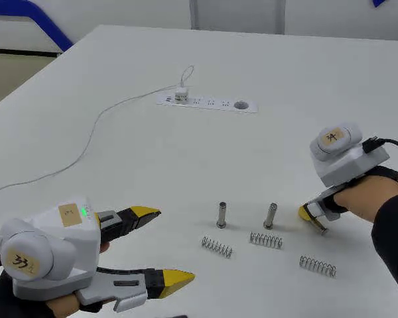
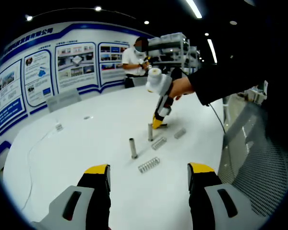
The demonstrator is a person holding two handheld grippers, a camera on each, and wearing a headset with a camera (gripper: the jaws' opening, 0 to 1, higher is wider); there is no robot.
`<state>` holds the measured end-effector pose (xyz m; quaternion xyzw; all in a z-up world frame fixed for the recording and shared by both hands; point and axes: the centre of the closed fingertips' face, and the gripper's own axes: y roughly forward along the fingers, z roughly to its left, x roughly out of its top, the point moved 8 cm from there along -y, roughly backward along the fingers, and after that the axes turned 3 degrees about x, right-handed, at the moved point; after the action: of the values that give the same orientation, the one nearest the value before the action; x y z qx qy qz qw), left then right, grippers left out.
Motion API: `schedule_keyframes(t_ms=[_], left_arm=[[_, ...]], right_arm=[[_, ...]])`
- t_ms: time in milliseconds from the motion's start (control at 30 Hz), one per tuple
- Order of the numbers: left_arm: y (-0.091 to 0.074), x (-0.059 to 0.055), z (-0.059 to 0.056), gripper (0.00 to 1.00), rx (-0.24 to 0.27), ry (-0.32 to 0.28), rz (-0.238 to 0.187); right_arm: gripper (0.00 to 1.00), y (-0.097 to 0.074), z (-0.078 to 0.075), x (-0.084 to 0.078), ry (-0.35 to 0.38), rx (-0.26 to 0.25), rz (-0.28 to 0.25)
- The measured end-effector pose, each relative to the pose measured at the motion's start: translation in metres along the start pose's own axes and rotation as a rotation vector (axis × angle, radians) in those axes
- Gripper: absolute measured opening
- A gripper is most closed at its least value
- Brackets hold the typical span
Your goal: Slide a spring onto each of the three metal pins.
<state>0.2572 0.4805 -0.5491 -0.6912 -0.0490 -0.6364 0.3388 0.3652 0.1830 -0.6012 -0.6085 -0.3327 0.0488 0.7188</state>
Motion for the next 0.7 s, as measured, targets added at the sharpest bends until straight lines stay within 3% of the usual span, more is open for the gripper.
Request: schedule_keyframes(t_ms=[200, 300, 467, 700], left_arm=[[0.001, 0.000, -0.002, 0.67, -0.008, 0.009, 0.006], [0.001, 0.000, -0.002, 0.66, -0.009, 0.012, 0.006], [0.001, 0.000, -0.003, 0.66, -0.015, 0.019, 0.009], [0.002, 0.000, -0.003, 0.66, -0.021, 0.017, 0.007]], right_arm=[[0.09, 0.001, 0.003, 0.002, -0.027, -0.031, 0.030], [0.09, 0.000, 0.002, -0.001, -0.021, -0.028, -0.025], [0.09, -0.008, 0.000, -0.008, 0.024, -0.021, -0.071], [0.09, -0.025, 0.006, -0.013, 0.018, -0.019, -0.118]])
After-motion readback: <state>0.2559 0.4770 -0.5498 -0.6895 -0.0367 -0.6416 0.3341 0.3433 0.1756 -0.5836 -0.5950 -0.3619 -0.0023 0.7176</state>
